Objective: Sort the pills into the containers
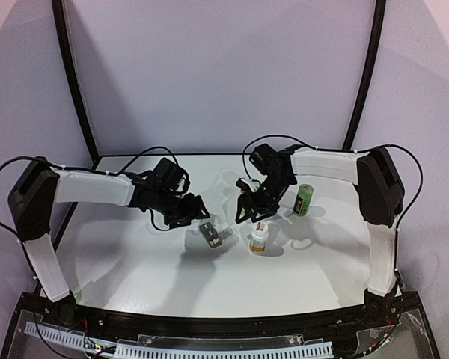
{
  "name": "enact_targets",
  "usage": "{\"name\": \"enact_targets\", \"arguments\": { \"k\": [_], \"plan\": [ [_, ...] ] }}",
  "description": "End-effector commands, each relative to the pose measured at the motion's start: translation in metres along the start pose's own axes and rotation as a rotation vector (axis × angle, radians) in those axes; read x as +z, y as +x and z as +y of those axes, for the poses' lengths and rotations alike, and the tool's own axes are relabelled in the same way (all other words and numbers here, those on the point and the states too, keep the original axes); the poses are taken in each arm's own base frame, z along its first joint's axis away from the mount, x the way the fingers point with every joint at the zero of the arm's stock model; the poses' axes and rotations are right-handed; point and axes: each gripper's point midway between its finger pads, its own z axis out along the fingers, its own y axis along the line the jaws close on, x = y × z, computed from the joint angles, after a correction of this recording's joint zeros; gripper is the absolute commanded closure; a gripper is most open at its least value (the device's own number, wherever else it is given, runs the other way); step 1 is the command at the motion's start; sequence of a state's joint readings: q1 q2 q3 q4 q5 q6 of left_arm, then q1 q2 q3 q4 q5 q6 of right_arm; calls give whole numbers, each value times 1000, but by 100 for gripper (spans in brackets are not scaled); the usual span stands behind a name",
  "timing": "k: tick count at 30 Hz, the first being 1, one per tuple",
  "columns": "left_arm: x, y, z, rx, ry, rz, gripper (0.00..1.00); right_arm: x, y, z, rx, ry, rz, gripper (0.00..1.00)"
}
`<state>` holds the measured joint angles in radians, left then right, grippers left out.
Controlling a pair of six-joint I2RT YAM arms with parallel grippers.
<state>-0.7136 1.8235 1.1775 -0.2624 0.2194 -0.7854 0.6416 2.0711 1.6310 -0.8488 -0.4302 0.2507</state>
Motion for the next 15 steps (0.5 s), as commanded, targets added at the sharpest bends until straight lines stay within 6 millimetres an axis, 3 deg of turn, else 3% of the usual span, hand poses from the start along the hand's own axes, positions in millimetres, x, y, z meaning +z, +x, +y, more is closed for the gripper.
{"name": "enact_targets", "arguments": {
  "k": [1, 4, 7, 15],
  "plan": [
    [11, 10, 10, -1, -40, 65, 33, 15, -2, 9, 1, -48, 18, 36],
    [16, 12, 16, 3, -67, 83, 36, 18, 2, -7, 10, 38, 40, 39],
    [19, 14, 17, 3, -69, 95, 37, 16, 5, -22, 12, 117, 46, 49],
    [27, 22, 18, 4, -57, 139, 40, 34, 2, -1, -11, 26, 63, 67]
  ]
}}
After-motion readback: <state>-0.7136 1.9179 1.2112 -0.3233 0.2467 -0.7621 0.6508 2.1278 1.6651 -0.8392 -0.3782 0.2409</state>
